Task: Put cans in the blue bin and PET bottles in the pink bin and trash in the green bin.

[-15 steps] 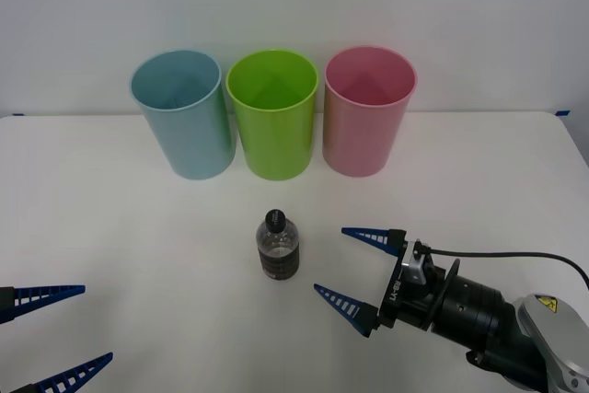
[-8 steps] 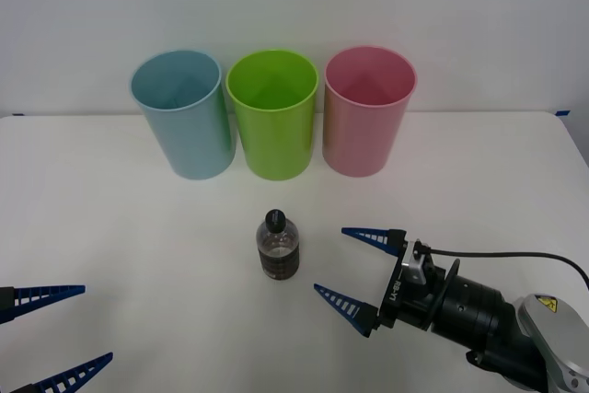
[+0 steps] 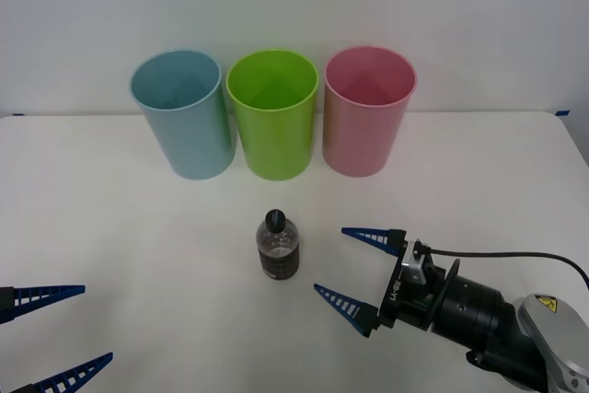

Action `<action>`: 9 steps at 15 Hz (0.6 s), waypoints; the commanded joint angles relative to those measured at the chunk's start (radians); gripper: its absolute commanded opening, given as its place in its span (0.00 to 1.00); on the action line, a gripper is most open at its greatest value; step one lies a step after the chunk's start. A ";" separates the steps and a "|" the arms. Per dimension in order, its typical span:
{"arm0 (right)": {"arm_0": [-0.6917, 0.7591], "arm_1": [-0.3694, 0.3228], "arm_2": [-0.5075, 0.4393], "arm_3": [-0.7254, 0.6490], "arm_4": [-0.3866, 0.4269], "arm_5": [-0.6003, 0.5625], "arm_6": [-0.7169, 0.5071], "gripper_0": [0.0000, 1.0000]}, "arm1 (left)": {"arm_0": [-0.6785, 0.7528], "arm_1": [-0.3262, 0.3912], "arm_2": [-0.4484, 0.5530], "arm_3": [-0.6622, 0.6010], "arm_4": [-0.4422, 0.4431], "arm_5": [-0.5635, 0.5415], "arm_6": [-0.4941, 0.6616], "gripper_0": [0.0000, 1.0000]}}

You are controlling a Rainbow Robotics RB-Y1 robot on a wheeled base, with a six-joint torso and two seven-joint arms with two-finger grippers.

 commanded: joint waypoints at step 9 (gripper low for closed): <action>0.000 0.000 0.000 0.000 0.000 0.000 0.000 1.00 | 0.000 0.000 0.000 0.000 0.000 0.000 0.000 1.00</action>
